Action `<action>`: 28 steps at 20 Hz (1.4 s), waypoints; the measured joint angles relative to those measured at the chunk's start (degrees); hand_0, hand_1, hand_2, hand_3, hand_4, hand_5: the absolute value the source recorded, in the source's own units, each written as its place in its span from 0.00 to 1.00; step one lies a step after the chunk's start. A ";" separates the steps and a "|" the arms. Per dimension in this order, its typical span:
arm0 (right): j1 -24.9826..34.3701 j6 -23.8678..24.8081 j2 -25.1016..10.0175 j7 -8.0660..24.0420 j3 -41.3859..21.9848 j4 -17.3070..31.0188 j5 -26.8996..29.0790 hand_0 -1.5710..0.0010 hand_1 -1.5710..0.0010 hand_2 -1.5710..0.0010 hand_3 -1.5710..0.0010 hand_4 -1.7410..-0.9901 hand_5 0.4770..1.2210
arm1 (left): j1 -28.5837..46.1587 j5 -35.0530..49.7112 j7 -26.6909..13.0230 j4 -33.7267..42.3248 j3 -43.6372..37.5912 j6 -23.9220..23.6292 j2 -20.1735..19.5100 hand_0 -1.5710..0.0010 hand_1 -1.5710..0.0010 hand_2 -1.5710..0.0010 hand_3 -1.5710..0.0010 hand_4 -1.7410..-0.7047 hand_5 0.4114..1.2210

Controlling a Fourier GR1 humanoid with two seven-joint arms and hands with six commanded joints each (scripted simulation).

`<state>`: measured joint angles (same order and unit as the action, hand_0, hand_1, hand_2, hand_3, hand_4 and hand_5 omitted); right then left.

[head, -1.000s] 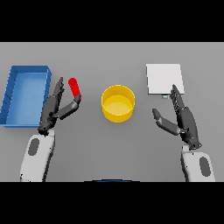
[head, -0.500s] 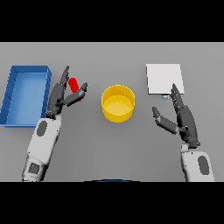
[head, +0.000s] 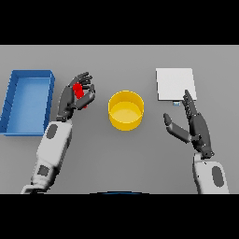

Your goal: Pick up the red beaker and tilt it to pour out 1 green nut into yellow bowl. Pick up the yellow bowl and place it on the metallic measuring scale.

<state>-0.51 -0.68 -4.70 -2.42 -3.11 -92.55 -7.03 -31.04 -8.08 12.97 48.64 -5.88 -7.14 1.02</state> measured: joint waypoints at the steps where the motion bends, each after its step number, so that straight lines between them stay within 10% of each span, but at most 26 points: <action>1: -0.81 -0.03 0.02 -0.09 -0.24 -0.85 -0.09 1.00 1.00 1.00 1.00 0.60 0.23 | -0.72 0.40 -0.01 -0.61 -0.53 -0.51 0.42 0.40 0.41 0.42 0.47 0.31 0.66; 6: -0.12 0.44 -0.03 0.63 -0.12 -0.67 -0.44 1.00 1.00 1.00 1.00 0.60 0.23 | -1.57 0.07 1.79 -2.07 -0.14 -2.33 0.35 0.13 0.14 0.14 0.25 0.12 0.89; 9: 0.21 0.39 -0.16 0.19 0.07 0.28 -0.53 1.00 1.00 1.00 1.00 0.60 0.23 | -1.42 0.21 0.27 -1.51 0.89 -1.93 -0.14 0.07 0.07 0.07 0.13 0.19 0.94; 18: -0.48 0.52 0.40 -1.54 -0.72 0.21 -1.34 1.00 1.00 1.00 1.00 0.59 0.25 | -1.78 -1.94 -1.27 6.04 2.87 -1.58 -1.14 0.01 0.01 0.01 0.02 0.24 0.99; 28: -1.56 0.12 -0.06 -2.34 -0.89 -0.48 -1.46 1.00 1.00 1.00 1.00 0.62 0.28 | -2.47 -8.83 -11.43 14.62 11.59 0.08 -7.47 0.00 0.00 0.00 0.01 0.10 0.89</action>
<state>-2.07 -0.56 -4.76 -4.76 -4.00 -93.03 -8.50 -33.51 -16.91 1.54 63.26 5.71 -7.06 -6.46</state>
